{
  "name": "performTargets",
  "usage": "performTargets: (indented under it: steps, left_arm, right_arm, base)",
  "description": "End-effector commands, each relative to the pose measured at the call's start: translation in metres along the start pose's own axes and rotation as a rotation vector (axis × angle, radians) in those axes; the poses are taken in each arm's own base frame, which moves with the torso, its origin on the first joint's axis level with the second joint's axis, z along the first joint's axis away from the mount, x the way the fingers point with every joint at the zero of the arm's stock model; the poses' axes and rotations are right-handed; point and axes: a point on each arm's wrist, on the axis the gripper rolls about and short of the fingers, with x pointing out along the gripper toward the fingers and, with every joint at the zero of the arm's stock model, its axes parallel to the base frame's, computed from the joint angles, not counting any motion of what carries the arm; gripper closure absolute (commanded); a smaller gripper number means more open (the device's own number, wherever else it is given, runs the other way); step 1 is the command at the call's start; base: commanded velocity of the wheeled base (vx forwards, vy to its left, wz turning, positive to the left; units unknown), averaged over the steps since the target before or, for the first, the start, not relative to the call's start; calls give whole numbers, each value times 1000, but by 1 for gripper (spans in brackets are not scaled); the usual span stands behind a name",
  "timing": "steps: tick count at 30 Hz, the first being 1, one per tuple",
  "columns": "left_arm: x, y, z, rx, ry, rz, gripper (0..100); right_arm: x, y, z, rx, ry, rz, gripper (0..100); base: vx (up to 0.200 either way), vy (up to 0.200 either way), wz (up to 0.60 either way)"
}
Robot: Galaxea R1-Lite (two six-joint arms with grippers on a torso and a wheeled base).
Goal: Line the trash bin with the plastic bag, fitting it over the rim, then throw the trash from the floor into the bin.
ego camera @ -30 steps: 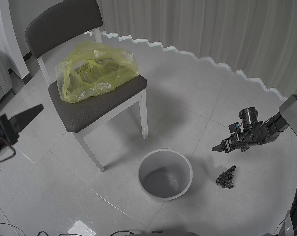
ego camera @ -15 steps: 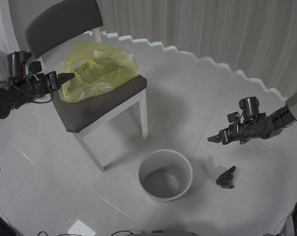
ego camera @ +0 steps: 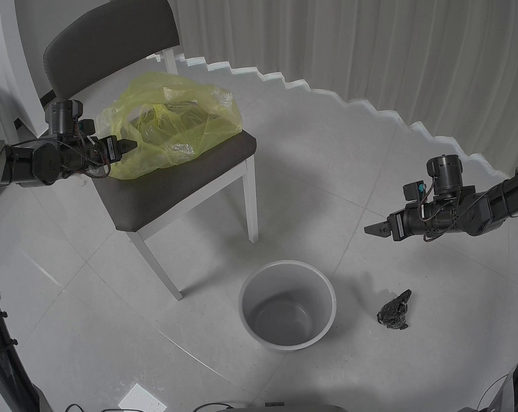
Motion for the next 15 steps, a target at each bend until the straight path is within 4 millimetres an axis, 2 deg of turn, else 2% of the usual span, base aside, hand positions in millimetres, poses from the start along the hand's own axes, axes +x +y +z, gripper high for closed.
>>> performTargets:
  steps: [1, 8, 9, 15]
  left_arm:
    - [14, 5, -6, -5, 11, 4, 0]
    - [13, 3, -3, 2, -11, -2, 0]
    - [11, 3, -2, 2, -12, -2, 100]
    - [-3, 0, 4, 3, -25, -6, 100]
  right_arm:
    - [-6, 1, 3, -5, -15, -2, 0]
    - [-11, 3, 7, -10, -31, -2, 0]
    - [-12, 3, 8, -10, -32, -3, 0]
    - [-14, 4, 11, -16, -45, -2, 0]
  base:
    - [0, 0, 0]
    - [0, 0, 0]
    - [0, 0, 0]
    - [0, 0, 0]
